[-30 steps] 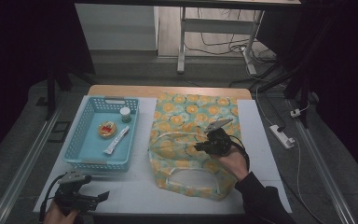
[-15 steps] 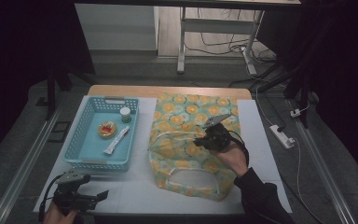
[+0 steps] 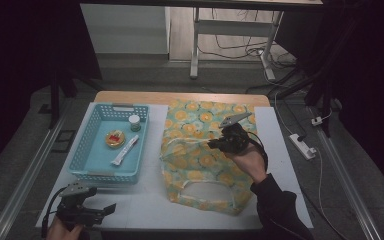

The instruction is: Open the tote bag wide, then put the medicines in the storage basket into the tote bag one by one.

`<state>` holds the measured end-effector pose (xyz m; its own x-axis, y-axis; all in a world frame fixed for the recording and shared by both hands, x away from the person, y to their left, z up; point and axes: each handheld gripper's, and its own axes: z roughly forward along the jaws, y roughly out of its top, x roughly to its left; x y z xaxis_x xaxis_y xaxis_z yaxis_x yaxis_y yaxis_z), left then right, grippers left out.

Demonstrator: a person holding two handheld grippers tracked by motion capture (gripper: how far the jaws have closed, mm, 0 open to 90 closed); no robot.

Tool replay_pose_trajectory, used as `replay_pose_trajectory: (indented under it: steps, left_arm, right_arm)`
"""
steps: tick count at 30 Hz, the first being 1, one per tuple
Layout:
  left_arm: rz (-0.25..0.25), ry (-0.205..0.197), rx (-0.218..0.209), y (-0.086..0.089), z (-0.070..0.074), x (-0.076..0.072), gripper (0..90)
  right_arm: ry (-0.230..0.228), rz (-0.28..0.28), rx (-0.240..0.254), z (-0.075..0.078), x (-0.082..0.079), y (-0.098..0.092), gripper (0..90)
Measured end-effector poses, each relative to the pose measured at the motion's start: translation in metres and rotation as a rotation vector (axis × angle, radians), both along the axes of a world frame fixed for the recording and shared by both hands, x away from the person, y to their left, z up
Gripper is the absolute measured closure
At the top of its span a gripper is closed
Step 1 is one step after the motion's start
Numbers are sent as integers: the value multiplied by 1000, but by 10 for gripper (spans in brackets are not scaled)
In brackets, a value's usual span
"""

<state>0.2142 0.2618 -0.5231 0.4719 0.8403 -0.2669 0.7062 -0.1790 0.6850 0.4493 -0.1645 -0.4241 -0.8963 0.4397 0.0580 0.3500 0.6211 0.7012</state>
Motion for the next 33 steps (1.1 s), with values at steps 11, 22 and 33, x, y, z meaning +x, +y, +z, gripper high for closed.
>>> replay_pose_trajectory:
  steps: [11,22,33]
  left_arm:
    - [5,1,-3,0,0,0,11]
    - [5,3,-3,0,0,0,11]
    - [23,1,-18,3,0,0,0]
  right_arm:
    - [-7,-12,27,13,4,7,896]
    - [-32,-31,46,22,4,3,896]
    - [-31,-31,49,18,5,2,896]
